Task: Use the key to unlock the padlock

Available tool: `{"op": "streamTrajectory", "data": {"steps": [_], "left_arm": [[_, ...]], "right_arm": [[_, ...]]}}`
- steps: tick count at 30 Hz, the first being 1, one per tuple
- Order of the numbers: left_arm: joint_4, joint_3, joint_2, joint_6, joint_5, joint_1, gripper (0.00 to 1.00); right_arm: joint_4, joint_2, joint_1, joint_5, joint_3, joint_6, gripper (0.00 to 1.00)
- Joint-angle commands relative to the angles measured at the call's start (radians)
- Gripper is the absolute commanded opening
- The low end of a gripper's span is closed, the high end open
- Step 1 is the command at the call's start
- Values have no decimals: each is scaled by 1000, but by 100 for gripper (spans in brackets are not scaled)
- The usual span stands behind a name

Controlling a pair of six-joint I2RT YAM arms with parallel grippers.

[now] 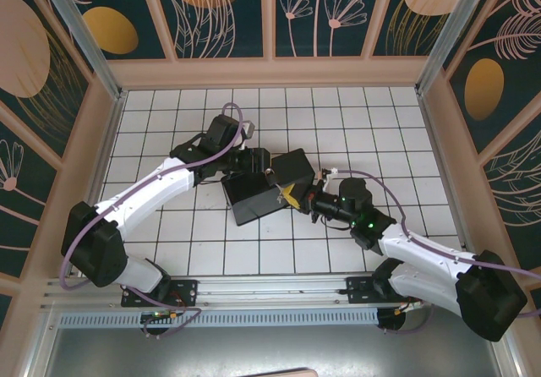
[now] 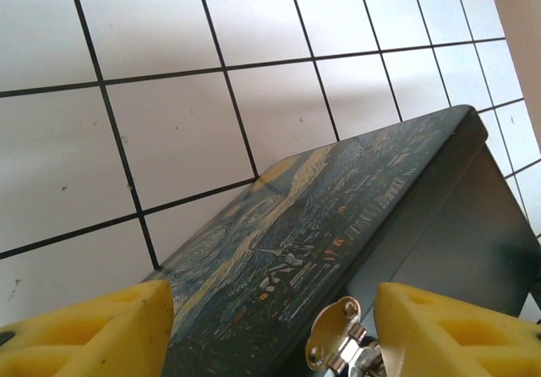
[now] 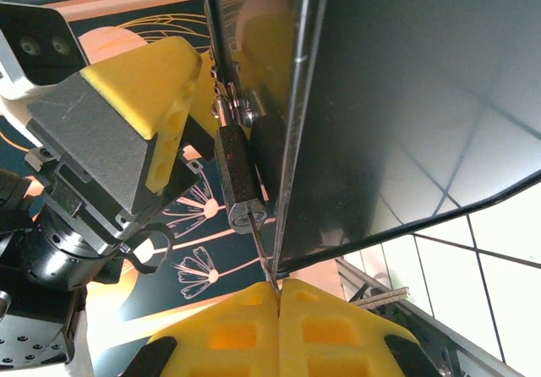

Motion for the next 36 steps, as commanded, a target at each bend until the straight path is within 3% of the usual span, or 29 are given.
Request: {"op": "streamTrajectory", "data": {"steps": [1,15,36], "left_arm": [[10,-4,-26,-6,13,-2,64],[-18,-7,-38,-10,-8,-25,62],[3,-47,-36,33,73,-36,58]], "right_arm": [[2,-8,11,45,35,-7,0],[-149,-35,70,181,101,7,0],[-144,57,79,171,157,-40,0]]}}
